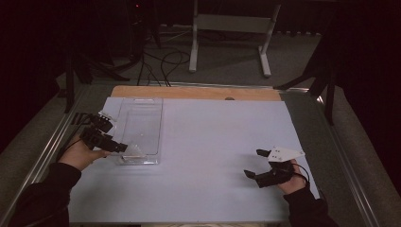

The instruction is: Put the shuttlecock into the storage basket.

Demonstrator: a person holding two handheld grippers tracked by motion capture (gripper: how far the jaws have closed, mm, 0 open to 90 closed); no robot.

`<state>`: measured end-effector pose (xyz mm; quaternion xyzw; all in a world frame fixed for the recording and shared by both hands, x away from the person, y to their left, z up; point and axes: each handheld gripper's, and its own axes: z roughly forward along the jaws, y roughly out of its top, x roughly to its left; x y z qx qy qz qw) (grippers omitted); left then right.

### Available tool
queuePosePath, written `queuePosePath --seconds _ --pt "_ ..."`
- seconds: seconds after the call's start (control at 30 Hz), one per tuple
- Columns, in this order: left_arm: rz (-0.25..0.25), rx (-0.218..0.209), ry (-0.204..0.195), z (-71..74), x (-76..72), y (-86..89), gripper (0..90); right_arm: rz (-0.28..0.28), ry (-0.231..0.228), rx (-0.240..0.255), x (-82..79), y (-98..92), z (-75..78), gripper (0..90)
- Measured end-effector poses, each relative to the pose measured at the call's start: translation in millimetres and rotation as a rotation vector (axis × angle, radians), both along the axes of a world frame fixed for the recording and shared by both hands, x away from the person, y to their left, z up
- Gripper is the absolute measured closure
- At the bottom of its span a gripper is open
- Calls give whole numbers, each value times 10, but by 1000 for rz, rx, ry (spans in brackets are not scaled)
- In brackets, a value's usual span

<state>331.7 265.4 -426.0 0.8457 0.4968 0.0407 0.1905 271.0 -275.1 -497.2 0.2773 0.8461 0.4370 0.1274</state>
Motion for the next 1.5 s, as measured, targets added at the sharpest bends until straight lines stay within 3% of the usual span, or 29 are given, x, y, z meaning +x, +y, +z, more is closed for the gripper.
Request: queuePosePath --seconds 0.13,0.17,0.67,0.83,1.03,1.1,1.5 --pt "-25 -7 -19 25 -10 -38 115 2 0 -2 1 4 0 93" --pt "-33 -16 -17 30 -8 -48 3 2 1 -1 1 2 -2 93" --pt "-102 -56 -105 152 43 -332 0 -3 12 7 2 -18 -27 93" --pt "-144 -104 -128 164 90 -445 0 3 21 4 0 -13 -48 94" --pt "-208 -148 -199 203 123 -647 0 2 25 12 7 -25 -53 94" --pt "-226 -179 -199 217 142 -715 0 1 29 14 14 -32 -58 94" --pt "-349 -267 -260 220 190 -1242 0 2 26 7 -18 -30 -77 93"
